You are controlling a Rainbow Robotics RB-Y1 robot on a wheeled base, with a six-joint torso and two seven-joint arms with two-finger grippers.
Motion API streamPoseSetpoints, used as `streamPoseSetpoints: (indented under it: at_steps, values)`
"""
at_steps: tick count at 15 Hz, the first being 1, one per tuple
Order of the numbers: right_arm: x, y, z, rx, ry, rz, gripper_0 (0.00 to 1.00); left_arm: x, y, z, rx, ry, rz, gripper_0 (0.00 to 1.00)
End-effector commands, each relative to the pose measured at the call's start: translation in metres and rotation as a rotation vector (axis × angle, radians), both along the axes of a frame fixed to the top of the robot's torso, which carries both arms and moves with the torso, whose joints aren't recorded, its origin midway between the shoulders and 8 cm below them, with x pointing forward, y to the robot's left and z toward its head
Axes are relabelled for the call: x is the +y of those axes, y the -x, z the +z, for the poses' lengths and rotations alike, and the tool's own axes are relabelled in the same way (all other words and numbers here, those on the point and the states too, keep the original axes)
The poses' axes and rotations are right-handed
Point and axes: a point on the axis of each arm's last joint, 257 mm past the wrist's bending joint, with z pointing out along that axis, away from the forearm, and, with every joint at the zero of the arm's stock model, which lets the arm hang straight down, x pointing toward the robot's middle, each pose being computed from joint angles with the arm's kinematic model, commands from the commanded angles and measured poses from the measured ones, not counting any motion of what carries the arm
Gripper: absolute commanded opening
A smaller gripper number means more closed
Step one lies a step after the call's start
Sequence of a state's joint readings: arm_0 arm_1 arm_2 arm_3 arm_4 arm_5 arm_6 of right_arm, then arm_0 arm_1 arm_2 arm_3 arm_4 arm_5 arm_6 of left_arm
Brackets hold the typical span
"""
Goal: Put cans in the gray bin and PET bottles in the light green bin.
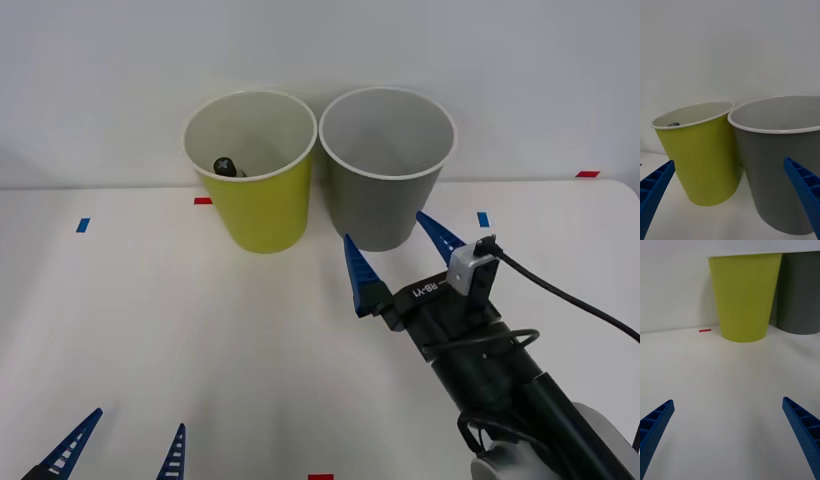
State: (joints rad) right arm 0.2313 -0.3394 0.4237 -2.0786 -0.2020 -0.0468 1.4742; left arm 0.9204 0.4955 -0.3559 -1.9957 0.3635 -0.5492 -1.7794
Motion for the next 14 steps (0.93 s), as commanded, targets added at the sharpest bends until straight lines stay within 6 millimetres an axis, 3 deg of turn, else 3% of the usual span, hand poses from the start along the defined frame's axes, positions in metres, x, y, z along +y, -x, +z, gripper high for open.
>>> streamPoseSetpoints:
  at_steps: [1,4,7,14]
  values:
    - [-0.023,0.001,-0.017,0.017,0.047,-0.07,1.0,0.0,0.0,0.0,0.0,0.0,0.0,1.0]
    - [-0.046,0.007,-0.036,-0.01,0.112,-0.131,1.0,0.0,0.0,0.0,0.0,0.0,0.0,1.0]
    - [-0.074,0.034,-0.066,-0.028,0.081,-0.185,1.0,0.0,0.0,0.0,0.0,0.0,0.0,1.0]
    - [-0.13,0.1,-0.09,-0.042,0.15,-0.319,1.0,0.0,0.0,0.0,0.0,0.0,0.0,1.0]
